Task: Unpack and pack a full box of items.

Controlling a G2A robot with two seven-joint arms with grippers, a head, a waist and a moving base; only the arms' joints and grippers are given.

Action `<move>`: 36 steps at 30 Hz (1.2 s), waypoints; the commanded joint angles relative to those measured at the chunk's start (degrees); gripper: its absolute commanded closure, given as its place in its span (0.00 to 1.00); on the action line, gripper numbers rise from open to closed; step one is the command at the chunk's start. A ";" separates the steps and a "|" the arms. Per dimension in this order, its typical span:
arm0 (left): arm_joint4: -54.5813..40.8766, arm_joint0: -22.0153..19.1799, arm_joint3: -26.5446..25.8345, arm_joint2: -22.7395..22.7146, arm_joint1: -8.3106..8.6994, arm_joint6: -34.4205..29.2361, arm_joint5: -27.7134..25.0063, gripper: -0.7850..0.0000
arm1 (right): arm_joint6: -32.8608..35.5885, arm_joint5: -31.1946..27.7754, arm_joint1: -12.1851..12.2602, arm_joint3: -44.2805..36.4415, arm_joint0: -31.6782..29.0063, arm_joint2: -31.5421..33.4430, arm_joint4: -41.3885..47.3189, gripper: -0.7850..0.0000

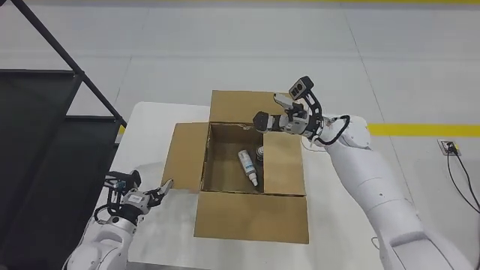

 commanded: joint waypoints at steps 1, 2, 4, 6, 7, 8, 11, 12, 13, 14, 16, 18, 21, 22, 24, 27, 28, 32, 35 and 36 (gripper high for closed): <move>1.16 -0.69 1.40 0.61 -0.03 -0.04 0.38 0.00 | -0.49 0.71 1.06 -3.47 -2.16 1.88 -0.68 0.00; 1.47 -1.04 2.00 0.94 -0.06 -0.07 0.53 0.00 | -0.82 1.31 1.55 -5.17 -3.21 2.72 -1.12 0.00; 1.84 -1.62 2.97 1.35 -0.12 0.10 0.86 0.00 | -1.71 2.48 2.41 -8.45 -5.19 4.28 -2.01 0.00; 2.02 -1.91 3.44 1.53 -0.15 0.47 0.95 0.00 | -2.65 3.83 3.09 -11.46 -6.93 5.57 -2.76 0.00; 1.98 -1.97 3.52 1.44 -0.16 0.59 1.07 0.00 | -3.03 4.46 3.38 -12.83 -7.69 6.10 -3.13 0.00; 1.83 -1.99 3.46 1.31 -0.16 0.73 1.22 0.00 | -3.41 5.05 3.64 -14.03 -8.37 6.62 -3.42 0.00; 1.21 -1.59 2.17 0.62 -0.16 1.48 1.58 0.00 | -4.22 6.44 4.26 -17.08 -10.04 7.84 -4.02 0.00; 0.92 -1.26 1.36 0.21 -0.15 1.86 1.69 0.00 | -4.42 6.81 4.42 -17.84 -10.48 8.16 -4.14 0.00; 0.51 -0.81 0.37 -0.20 -0.14 2.17 1.74 0.00 | -4.63 7.12 4.56 -18.52 -10.83 8.46 -4.24 0.00; 0.21 -0.31 -0.74 -0.67 -0.11 2.38 1.66 0.00 | -4.79 7.32 4.69 -19.06 -11.12 8.71 -4.37 0.00; 0.05 0.69 -3.17 -1.75 -0.05 2.85 1.86 0.00 | -5.04 7.77 4.90 -19.80 -11.55 9.10 -4.45 0.00; 0.24 1.65 -5.62 -2.61 0.00 3.32 2.13 0.00 | -5.16 8.21 5.07 -20.07 -11.72 9.39 -4.52 0.00; 0.42 2.95 -9.53 -3.75 0.02 3.90 2.85 0.00 | -5.06 8.46 5.27 -19.98 -11.74 9.73 -4.45 0.00; 0.52 3.39 -10.87 -4.08 0.02 4.15 3.18 0.00 | -4.97 8.48 5.33 -19.83 -11.72 9.86 -4.36 0.00; 0.57 4.31 -13.75 -4.66 -0.01 4.62 3.67 0.00 | -4.86 8.50 5.46 -19.40 -11.69 10.11 -4.27 0.00; -0.33 5.86 -18.68 -5.30 -0.05 4.66 3.38 0.00 | -4.38 8.14 5.80 -18.86 -11.82 10.84 -4.42 0.00; -0.97 6.29 -20.27 -5.39 -0.04 4.20 2.73 0.00 | -4.22 7.80 5.99 -18.79 -11.96 11.25 -4.70 0.00; -1.35 6.29 -25.06 -4.02 0.06 0.34 0.11 0.00 | -0.98 4.72 7.14 -19.97 -13.58 13.72 -6.60 0.00; -0.45 3.44 -25.68 -0.51 0.03 -3.97 -0.59 0.00 | 0.64 1.90 8.32 -21.37 -15.72 16.53 -8.85 0.00; -0.52 1.96 -25.11 1.34 -0.03 -5.76 -0.98 0.00 | 0.93 1.13 8.72 -21.89 -16.57 17.59 -9.42 0.00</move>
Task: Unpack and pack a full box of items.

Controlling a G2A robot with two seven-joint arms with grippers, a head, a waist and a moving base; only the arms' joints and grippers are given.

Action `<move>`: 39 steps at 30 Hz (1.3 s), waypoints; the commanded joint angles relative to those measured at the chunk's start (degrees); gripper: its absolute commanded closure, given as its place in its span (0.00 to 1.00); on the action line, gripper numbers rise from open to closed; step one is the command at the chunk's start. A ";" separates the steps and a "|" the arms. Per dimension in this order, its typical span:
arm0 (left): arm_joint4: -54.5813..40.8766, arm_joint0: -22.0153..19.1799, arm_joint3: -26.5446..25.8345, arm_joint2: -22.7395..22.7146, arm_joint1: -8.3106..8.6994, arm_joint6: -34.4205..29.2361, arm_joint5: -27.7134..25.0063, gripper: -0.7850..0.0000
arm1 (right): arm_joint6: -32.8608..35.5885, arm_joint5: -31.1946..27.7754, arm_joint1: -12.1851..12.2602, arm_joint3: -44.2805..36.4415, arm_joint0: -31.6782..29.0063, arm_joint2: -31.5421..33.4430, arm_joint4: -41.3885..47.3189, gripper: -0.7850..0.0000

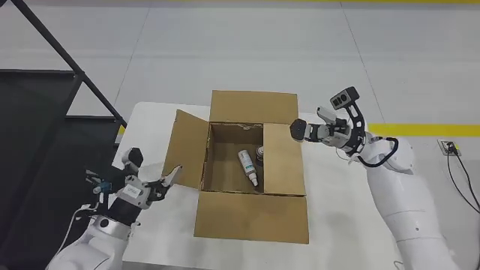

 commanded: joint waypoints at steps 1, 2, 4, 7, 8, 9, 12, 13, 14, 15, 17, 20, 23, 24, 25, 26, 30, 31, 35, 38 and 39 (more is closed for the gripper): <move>-0.67 -3.37 1.36 4.00 -0.17 -3.80 -0.43 0.00 | 0.69 -1.42 0.79 -1.05 -1.71 2.21 -0.98 0.00; -0.76 -5.34 2.28 5.76 -0.28 -5.60 -0.10 0.00 | 1.01 -1.99 1.20 -1.52 -2.62 3.39 -1.30 0.00; -0.11 -9.15 4.36 10.24 -0.59 -8.40 -0.16 0.00 | 1.28 -2.64 1.98 -2.16 -4.35 5.71 -1.75 0.00; -0.70 -15.29 8.64 16.25 -1.36 -11.52 1.62 0.00 | 0.96 -3.07 2.93 -2.43 -6.49 8.69 -1.83 0.00; -0.90 -17.21 10.19 18.29 -1.67 -12.27 2.16 0.00 | 0.80 -3.19 3.20 -2.38 -7.10 9.48 -1.90 0.00; -2.05 -19.08 11.88 20.20 -2.02 -13.22 2.65 0.00 | 0.63 -3.38 3.47 -2.29 -7.63 10.21 -2.16 0.00; -8.22 -24.77 16.76 24.24 -3.06 -16.78 3.65 0.00 | -0.63 -4.07 4.16 -1.78 -8.84 12.03 -3.04 0.00; -10.12 -26.40 18.27 25.50 -3.41 -17.93 3.93 0.00 | -0.73 -4.08 4.39 -1.62 -9.12 12.53 -3.29 0.00; -12.23 -27.97 19.81 26.64 -3.72 -19.56 3.96 0.00 | -0.75 -4.01 4.67 -1.37 -9.33 12.88 -4.41 0.00; -13.23 -29.56 21.03 27.35 -3.96 -21.02 4.27 0.00 | -1.21 -3.86 4.88 -1.11 -9.38 12.96 -6.00 0.00; -12.90 -30.43 21.62 27.70 -4.05 -21.69 4.61 0.00 | -1.21 -3.86 4.88 -1.11 -9.38 12.96 -6.00 0.00; -12.90 -30.43 21.62 27.70 -4.05 -21.69 4.61 0.00 | -1.21 -3.86 4.88 -1.11 -9.38 12.96 -6.00 0.00; -12.90 -30.43 21.62 27.70 -4.05 -21.69 4.61 0.00 | -1.21 -3.86 4.88 -1.11 -9.38 12.96 -6.00 0.00; -12.90 -30.43 21.62 27.70 -4.05 -21.69 4.61 0.00 | -1.21 -3.86 4.88 -1.11 -9.38 12.96 -6.00 0.00; -12.90 -30.43 21.62 27.70 -4.05 -21.69 4.61 0.00 | -1.21 -3.86 4.88 -1.11 -9.38 12.96 -6.00 0.00; -12.90 -30.43 21.62 27.70 -4.05 -21.69 4.61 0.00 | -1.21 -3.86 4.88 -1.11 -9.38 12.96 -6.00 0.00; -15.80 -29.96 22.76 26.20 -3.97 -21.39 3.99 0.00 | -1.64 -3.77 4.88 -1.25 -9.54 12.94 -5.99 0.00; -17.36 -30.27 23.50 25.88 -3.95 -22.31 2.99 0.00 | -2.69 -3.49 4.86 -2.33 -10.11 12.69 -6.03 0.00; -23.59 -33.99 28.50 27.45 -4.41 -27.55 0.46 0.00 | -1.70 -3.35 5.47 -5.65 -11.76 13.02 -7.31 0.00; -29.23 -37.47 33.27 30.39 -5.19 -31.83 -1.15 0.00 | -0.96 -3.70 6.07 -6.68 -12.61 14.03 -7.95 0.00; -30.80 -38.80 35.05 31.29 -5.45 -33.29 -1.44 0.00 | -0.77 -3.66 6.24 -6.88 -12.89 14.35 -7.88 0.00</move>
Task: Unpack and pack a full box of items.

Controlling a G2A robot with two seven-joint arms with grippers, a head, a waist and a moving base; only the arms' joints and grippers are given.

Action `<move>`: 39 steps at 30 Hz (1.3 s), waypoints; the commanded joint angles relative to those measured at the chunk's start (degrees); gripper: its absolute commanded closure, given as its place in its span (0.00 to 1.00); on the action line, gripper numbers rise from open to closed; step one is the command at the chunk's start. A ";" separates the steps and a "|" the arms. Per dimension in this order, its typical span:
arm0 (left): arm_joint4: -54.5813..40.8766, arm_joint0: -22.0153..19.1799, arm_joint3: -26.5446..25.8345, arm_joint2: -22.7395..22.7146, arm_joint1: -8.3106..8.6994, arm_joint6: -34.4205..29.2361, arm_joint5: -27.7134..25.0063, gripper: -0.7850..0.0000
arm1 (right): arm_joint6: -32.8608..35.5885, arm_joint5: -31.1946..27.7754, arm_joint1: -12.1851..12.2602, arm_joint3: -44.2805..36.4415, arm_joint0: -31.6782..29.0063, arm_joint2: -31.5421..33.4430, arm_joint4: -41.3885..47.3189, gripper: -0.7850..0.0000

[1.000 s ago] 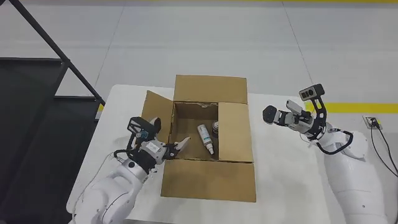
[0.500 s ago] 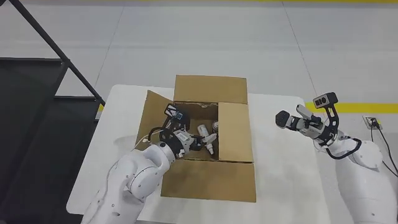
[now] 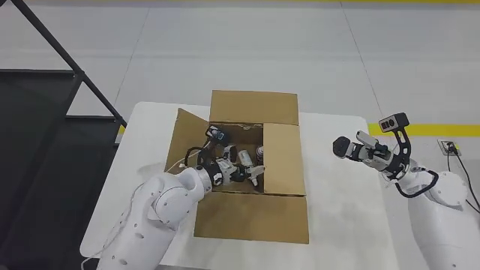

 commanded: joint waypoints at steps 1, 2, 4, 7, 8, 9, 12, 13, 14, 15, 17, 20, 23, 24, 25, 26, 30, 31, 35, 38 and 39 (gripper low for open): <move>-3.08 -2.62 3.71 2.00 -0.56 -2.19 -0.36 0.00 | 0.24 -0.07 0.34 -0.37 -0.52 0.63 -0.01 0.00; -4.60 -3.52 5.22 3.08 -0.90 -2.87 -0.58 0.00 | 0.27 -0.10 0.51 -0.52 -0.73 0.94 -0.05 0.00; -8.85 -5.37 8.19 4.93 -1.57 -4.67 -2.02 0.00 | 0.27 -0.12 0.82 -0.65 -1.16 1.56 0.20 0.00; -13.75 -7.98 12.85 7.14 -2.53 -5.81 -3.64 0.00 | -0.03 -0.42 1.22 -0.76 -1.87 2.42 0.97 0.00; -15.51 -8.66 14.27 7.81 -2.87 -6.02 -4.26 0.00 | -0.18 -0.50 1.35 -0.77 -2.11 2.71 1.25 0.00; -16.93 -9.36 15.57 8.34 -3.17 -6.04 -4.81 0.00 | -0.30 -0.58 1.47 -0.78 -2.33 3.04 1.73 0.00; -19.84 -10.74 18.04 9.47 -3.90 -4.97 -6.64 0.00 | -0.16 -0.75 1.87 -0.87 -2.98 3.91 2.57 0.00; -20.73 -10.96 18.36 9.56 -4.06 -4.39 -7.16 0.00 | -0.08 -0.87 1.99 -0.94 -3.23 4.18 2.97 0.00; -21.14 -11.14 18.38 9.57 -4.16 -3.75 -7.74 0.00 | -0.10 -1.08 2.11 -1.00 -3.50 4.46 3.30 0.00; -21.06 -11.23 18.26 9.54 -4.22 -2.95 -8.12 0.00 | -0.18 -1.25 2.23 -1.01 -3.75 4.76 3.67 0.00; -20.95 -11.12 17.39 9.64 -4.33 -1.61 -8.88 0.00 | -0.26 -1.42 2.47 -0.88 -4.10 5.41 4.51 0.00; -20.72 -10.96 15.49 9.79 -4.50 0.11 -9.05 0.00 | -0.25 -1.86 2.77 -0.66 -4.74 6.20 6.06 0.00; -20.20 -10.86 12.98 9.95 -4.72 2.53 -9.21 0.00 | -0.22 -2.24 3.10 -0.26 -5.21 7.06 7.33 0.00; -19.73 -10.89 12.16 10.08 -4.83 3.54 -9.02 0.00 | -0.26 -2.40 3.20 -0.07 -5.35 7.29 7.64 0.00; -18.83 -11.05 11.34 10.49 -4.96 4.27 -8.88 0.00 | -0.33 -2.47 3.29 0.18 -5.49 7.52 8.11 0.00; -18.24 -11.24 10.69 10.98 -5.16 5.17 -8.72 0.00 | -0.46 -2.61 3.38 0.42 -5.64 7.80 8.59 0.00; -15.73 -13.29 10.55 14.11 -6.42 8.41 -7.82 0.00 | -1.11 -3.61 3.80 1.30 -6.70 9.45 10.55 0.00; -15.50 -13.96 10.99 15.11 -6.85 9.13 -7.93 0.00 | -1.30 -3.85 3.92 1.47 -7.03 9.98 11.11 0.00; -13.82 -16.93 13.78 18.86 -8.71 12.81 -8.25 0.00 | -1.62 -4.96 4.39 2.17 -8.99 12.51 13.93 0.00; -12.83 -19.18 17.08 21.87 -10.29 14.61 -8.76 0.00 | -1.96 -5.85 4.78 2.68 -10.72 14.76 15.83 0.00; -12.95 -19.92 18.46 22.81 -10.87 15.02 -9.00 0.00 | -2.21 -6.20 4.93 2.83 -11.29 15.55 16.18 0.00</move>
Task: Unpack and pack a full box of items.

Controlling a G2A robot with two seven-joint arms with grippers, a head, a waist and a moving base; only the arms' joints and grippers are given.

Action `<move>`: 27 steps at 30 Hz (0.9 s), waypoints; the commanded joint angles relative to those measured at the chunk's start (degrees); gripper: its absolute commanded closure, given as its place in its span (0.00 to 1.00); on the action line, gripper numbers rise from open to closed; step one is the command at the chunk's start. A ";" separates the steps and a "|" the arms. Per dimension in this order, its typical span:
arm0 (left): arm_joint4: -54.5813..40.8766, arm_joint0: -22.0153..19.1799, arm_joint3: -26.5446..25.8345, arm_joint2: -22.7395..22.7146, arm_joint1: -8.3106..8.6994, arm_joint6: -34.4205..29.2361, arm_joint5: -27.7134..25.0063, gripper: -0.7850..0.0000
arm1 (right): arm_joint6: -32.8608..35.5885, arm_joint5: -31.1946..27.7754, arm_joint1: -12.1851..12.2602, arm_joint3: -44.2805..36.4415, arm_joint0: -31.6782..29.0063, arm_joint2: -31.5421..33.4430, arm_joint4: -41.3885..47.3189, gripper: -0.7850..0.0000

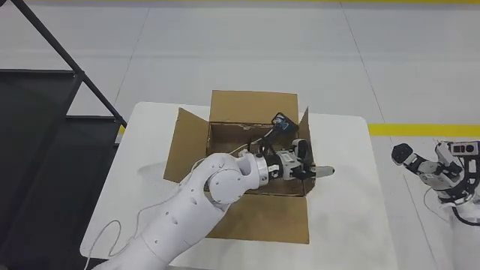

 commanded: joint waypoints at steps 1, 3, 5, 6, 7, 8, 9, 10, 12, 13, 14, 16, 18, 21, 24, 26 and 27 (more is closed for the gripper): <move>0.00 -1.55 3.00 2.07 -1.19 0.83 -0.45 0.00 | -0.43 -0.45 0.29 0.26 -1.10 1.61 0.85 0.00; 0.46 -3.04 5.72 4.08 -2.42 1.29 -0.89 0.00 | -0.69 -0.84 0.57 0.32 -2.30 3.14 1.78 0.00; -0.55 -4.34 8.73 5.83 -3.77 1.44 -1.55 0.00 | -0.92 -1.21 0.76 0.16 -3.60 4.26 2.54 0.00; -0.95 -5.13 10.44 6.66 -4.49 1.50 -1.78 0.00 | -1.09 -1.38 0.83 0.06 -4.22 4.71 2.90 0.00; -1.40 -5.86 12.20 7.54 -5.26 1.40 -1.96 0.00 | -1.18 -1.41 0.88 -0.06 -4.76 5.02 3.20 0.00; -1.82 -6.63 13.90 8.39 -6.04 1.24 -2.11 0.00 | -1.25 -1.44 0.94 -0.14 -5.23 5.25 3.42 0.00; -2.18 -7.38 15.57 9.20 -6.84 1.07 -2.16 0.00 | -1.28 -1.44 0.99 -0.16 -5.59 5.42 3.59 0.00; -2.50 -8.07 17.24 10.03 -7.63 0.61 -2.21 0.00 | -1.36 -1.42 1.03 -0.10 -5.88 5.49 3.66 0.00; -2.63 -9.47 20.24 11.48 -9.19 0.25 -2.22 0.00 | -1.56 -1.57 1.06 0.11 -6.26 5.41 3.98 0.00; -2.91 -9.95 21.64 12.05 -9.92 0.21 -2.41 0.00 | -1.62 -1.66 1.07 0.32 -6.39 5.38 4.17 0.00; -3.16 -10.45 23.00 12.53 -10.63 0.06 -2.54 0.00 | -1.56 -1.71 1.10 0.54 -6.44 5.35 4.41 0.00; -3.85 -11.33 25.41 13.28 -11.96 -0.42 -2.69 0.00 | -1.35 -1.73 1.19 1.18 -6.41 5.41 4.80 0.00; -4.65 -11.98 27.60 13.80 -13.17 -0.87 -3.22 0.00 | -0.93 -1.63 1.30 1.91 -6.23 5.43 5.24 0.00; -5.48 -12.79 30.47 14.31 -14.80 -1.13 -3.63 0.00 | -0.35 -1.64 1.39 2.91 -5.82 5.04 5.62 0.00; -6.08 -13.39 32.93 14.57 -16.21 -1.18 -4.01 0.00 | 0.00 -1.56 1.55 3.83 -5.11 4.67 5.54 0.00; -6.14 -13.69 34.28 14.70 -17.03 -1.01 -4.43 0.00 | 0.22 -1.56 1.67 4.37 -4.69 4.57 5.52 0.00; -6.15 -13.79 34.92 14.71 -17.39 -0.83 -4.65 0.00 | 0.37 -1.50 1.73 4.59 -4.50 4.53 5.58 0.00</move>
